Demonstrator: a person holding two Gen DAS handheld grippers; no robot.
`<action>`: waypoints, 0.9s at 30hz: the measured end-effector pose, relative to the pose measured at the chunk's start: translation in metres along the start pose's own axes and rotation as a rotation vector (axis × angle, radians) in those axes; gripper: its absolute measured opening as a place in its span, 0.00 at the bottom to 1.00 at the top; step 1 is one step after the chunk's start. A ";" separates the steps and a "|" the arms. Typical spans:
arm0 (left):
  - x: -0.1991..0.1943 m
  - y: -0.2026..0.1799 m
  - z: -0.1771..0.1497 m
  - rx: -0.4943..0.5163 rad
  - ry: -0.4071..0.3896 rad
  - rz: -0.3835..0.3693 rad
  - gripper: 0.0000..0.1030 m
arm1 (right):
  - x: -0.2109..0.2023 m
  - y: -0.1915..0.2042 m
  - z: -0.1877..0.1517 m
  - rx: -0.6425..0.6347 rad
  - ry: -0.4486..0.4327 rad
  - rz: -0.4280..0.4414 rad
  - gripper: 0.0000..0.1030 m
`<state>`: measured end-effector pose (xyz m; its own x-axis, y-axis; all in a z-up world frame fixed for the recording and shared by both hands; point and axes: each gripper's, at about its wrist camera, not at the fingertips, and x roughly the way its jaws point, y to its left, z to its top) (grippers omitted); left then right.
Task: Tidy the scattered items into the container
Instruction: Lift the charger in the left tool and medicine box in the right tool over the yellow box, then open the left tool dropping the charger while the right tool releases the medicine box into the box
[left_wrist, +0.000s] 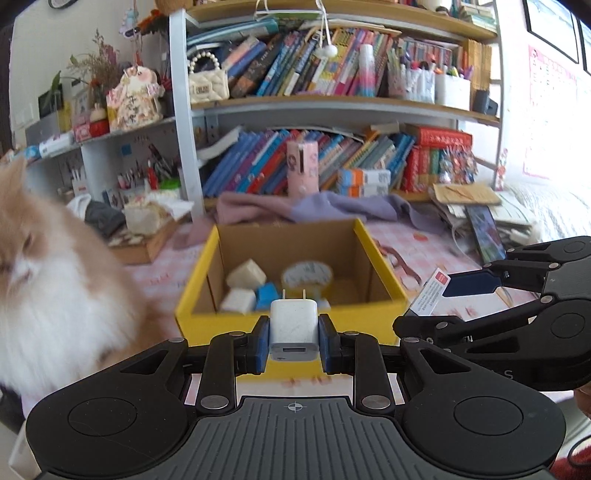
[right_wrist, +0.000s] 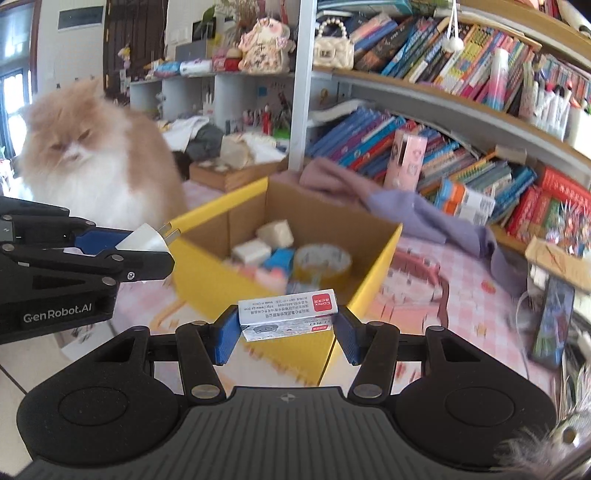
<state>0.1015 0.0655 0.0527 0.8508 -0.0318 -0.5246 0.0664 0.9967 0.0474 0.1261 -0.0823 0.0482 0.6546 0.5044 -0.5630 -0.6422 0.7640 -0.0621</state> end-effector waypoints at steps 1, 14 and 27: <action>0.006 0.002 0.006 0.000 -0.001 0.002 0.24 | 0.006 -0.005 0.006 -0.001 -0.006 0.000 0.51; 0.127 0.025 0.043 0.040 0.156 0.011 0.24 | 0.117 -0.054 0.063 -0.157 0.037 0.032 0.51; 0.221 0.052 0.043 -0.007 0.405 -0.037 0.24 | 0.234 -0.046 0.078 -0.481 0.260 0.140 0.51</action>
<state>0.3153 0.1069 -0.0246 0.5737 -0.0372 -0.8182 0.0888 0.9959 0.0169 0.3402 0.0316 -0.0170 0.4692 0.4261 -0.7735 -0.8652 0.3969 -0.3063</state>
